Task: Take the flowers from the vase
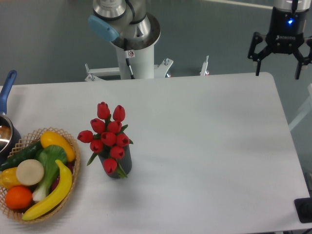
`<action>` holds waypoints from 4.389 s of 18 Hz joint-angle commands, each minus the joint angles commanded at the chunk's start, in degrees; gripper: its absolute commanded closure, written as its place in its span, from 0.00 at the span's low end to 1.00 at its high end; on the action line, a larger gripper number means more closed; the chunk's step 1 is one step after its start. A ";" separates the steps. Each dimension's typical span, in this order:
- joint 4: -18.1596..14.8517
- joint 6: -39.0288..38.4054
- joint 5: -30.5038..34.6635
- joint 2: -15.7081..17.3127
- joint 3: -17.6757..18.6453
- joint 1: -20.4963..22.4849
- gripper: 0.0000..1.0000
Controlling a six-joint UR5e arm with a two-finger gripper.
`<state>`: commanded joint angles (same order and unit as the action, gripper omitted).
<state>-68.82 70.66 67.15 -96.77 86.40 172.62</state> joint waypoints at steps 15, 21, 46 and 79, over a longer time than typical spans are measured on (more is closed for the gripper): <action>7.11 -3.08 -8.70 -1.32 7.46 -0.08 0.00; 14.94 2.89 -8.44 -1.23 15.99 -4.48 0.00; 15.64 8.79 -27.51 3.08 28.21 -21.88 0.00; 21.62 6.42 -41.13 -6.50 28.30 -26.19 0.04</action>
<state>-47.20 77.08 26.02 -103.27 114.70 146.43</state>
